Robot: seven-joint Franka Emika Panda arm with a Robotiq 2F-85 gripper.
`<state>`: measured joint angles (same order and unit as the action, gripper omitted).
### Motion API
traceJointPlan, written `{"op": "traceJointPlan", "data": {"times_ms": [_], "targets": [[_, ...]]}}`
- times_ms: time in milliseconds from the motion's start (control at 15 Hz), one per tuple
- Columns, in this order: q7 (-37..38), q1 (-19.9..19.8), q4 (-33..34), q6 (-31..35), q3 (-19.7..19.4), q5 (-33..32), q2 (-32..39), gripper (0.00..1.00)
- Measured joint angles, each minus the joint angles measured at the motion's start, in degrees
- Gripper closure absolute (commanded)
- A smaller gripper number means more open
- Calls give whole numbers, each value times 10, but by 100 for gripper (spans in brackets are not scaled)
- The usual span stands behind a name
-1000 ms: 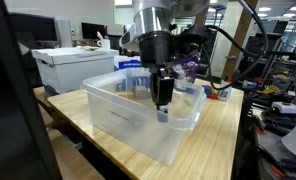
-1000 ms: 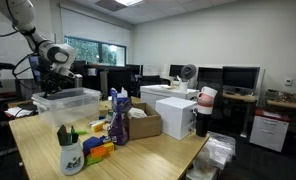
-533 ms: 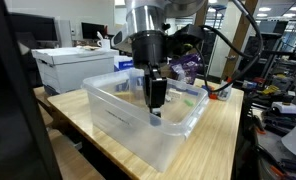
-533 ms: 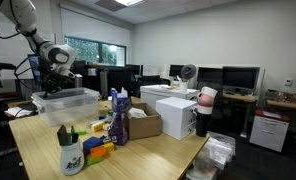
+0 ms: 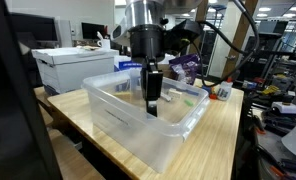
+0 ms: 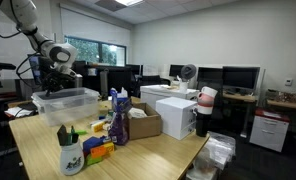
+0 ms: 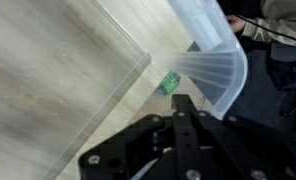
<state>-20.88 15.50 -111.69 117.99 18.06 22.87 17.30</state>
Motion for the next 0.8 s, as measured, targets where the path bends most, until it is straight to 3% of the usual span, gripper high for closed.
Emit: {"op": "traceJointPlan", "data": {"times_ms": [333, 800], "targets": [[8, -22, -46, 14, -16, 0, -84, 99], [68, -38, -192, 62, -61, -14, -260, 99]]}}
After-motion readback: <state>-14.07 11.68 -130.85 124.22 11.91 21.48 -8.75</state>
